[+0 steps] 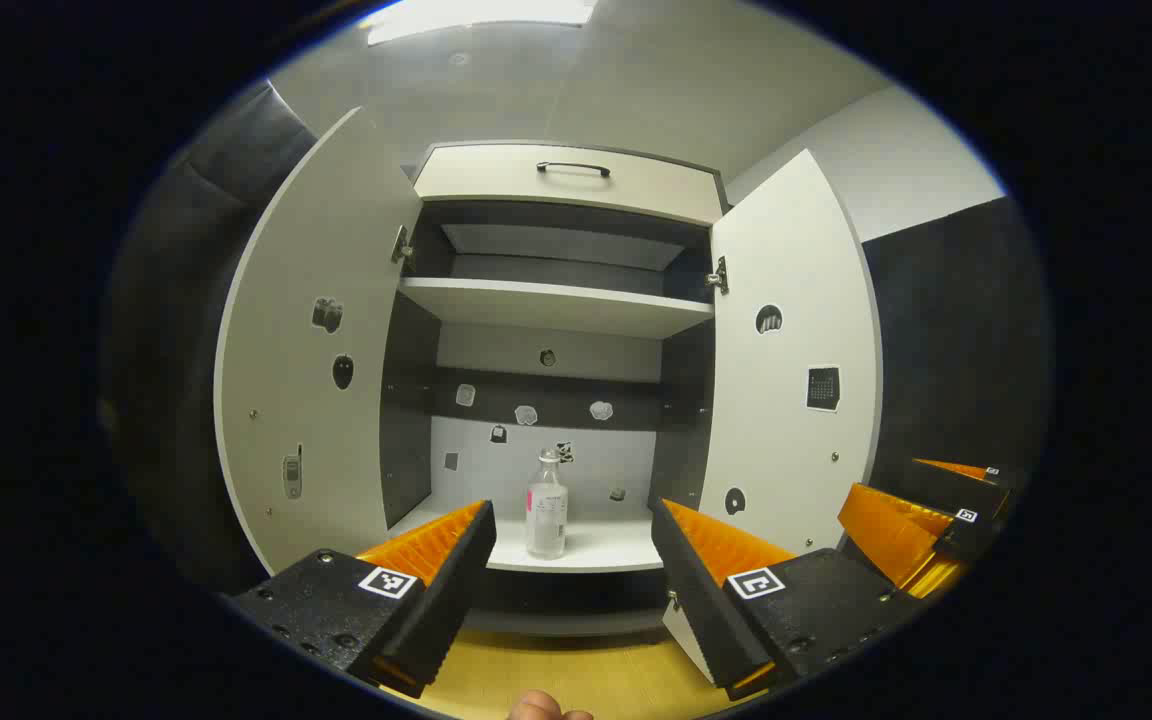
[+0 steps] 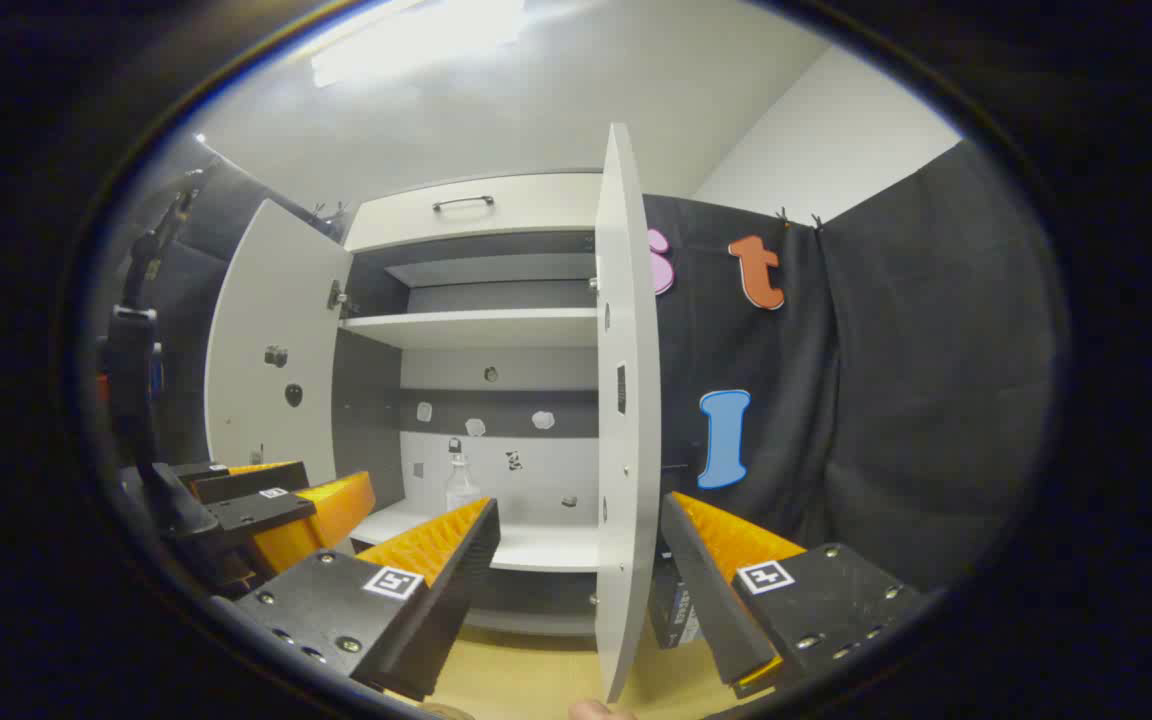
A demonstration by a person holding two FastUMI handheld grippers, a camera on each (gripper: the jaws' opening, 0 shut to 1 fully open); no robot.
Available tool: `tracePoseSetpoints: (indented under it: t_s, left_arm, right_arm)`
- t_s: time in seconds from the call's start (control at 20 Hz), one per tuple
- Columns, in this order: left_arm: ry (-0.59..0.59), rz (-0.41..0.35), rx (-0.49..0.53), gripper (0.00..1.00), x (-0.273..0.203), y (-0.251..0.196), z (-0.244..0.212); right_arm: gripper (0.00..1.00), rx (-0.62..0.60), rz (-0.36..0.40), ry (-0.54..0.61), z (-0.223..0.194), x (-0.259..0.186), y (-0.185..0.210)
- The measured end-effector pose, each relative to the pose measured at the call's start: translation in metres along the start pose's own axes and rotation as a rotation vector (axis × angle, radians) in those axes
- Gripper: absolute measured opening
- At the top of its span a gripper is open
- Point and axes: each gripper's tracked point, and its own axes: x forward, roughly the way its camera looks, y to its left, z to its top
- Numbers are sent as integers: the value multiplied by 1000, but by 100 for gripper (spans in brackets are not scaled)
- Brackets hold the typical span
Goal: Grasp the bottle in the cabinet with the left hand and place it on the coaster, then close the right door with the right hand and the left door with the left hand.
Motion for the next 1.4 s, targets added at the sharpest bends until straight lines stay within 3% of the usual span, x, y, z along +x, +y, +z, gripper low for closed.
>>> tracePoseSetpoints:
  t_s: [0.95, 1.35, 1.4]
  left_arm:
    - [42, 19, -13, 97, 3, -1, -17]
    - [143, 71, -8, 97, 25, 16, -54]
    - [144, 78, 3, 94, 31, 19, -58]
  right_arm:
    - [98, -24, 0, 24, -1, -9, -7]
    - [98, -42, -53, 20, -1, -9, -27]
    - [98, -46, -63, 19, 0, -10, -33]
